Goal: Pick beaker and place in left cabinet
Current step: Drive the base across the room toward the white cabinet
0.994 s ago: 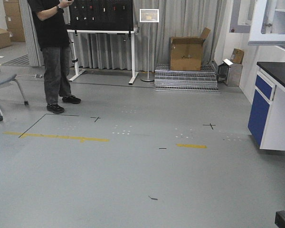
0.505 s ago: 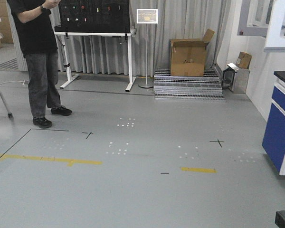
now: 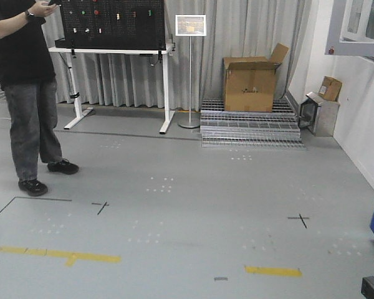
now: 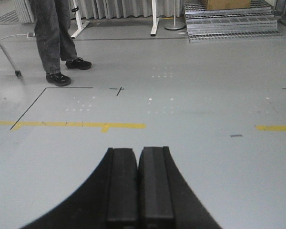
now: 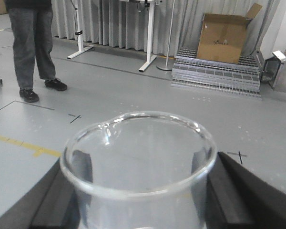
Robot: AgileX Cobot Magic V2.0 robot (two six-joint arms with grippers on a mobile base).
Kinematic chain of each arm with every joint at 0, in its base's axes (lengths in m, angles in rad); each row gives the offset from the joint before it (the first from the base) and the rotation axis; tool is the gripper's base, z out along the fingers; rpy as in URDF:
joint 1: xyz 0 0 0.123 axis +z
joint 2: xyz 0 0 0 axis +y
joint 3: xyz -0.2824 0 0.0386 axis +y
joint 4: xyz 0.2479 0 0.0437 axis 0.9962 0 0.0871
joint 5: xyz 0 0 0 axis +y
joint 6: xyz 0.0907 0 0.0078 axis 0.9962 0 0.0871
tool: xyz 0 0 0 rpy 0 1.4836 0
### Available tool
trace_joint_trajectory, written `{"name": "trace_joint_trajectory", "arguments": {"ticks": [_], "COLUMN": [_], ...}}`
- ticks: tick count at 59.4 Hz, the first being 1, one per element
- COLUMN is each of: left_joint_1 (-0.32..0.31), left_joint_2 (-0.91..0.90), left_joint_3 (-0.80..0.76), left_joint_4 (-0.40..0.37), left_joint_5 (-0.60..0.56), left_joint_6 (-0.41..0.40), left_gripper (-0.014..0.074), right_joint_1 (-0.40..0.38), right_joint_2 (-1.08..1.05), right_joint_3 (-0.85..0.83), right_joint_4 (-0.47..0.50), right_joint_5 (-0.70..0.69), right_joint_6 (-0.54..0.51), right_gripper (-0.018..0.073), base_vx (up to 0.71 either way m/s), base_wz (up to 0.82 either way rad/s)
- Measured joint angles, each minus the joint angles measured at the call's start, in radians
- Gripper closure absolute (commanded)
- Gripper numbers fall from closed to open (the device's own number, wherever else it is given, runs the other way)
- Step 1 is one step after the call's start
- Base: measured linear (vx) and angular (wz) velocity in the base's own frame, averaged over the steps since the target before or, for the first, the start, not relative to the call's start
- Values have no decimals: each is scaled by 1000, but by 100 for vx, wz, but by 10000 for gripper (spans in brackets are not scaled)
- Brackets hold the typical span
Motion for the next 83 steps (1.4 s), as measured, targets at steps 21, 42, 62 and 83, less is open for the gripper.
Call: {"name": "trace_joint_trajectory", "arguments": {"ticks": [21,42,62,83], "left_joint_1": [0,0,0,0], "left_joint_2": [0,0,0,0], "left_joint_3": [0,0,0,0], "left_joint_4": [0,0,0,0], "left_joint_5": [0,0,0,0], "left_joint_6": [0,0,0,0], "left_gripper": [593,593,593,593], "right_joint_1": [0,0,0,0], "right_joint_2": [0,0,0,0], "right_joint_3": [0,0,0,0], "right_joint_4": [-1,-1,-1,-1], "right_joint_5": [0,0,0,0], "right_joint_6": [0,0,0,0], "right_gripper": [563,563,563,563], "base_vx": [75,73,72,72], "base_wz": [4,-1,-13,-7]}}
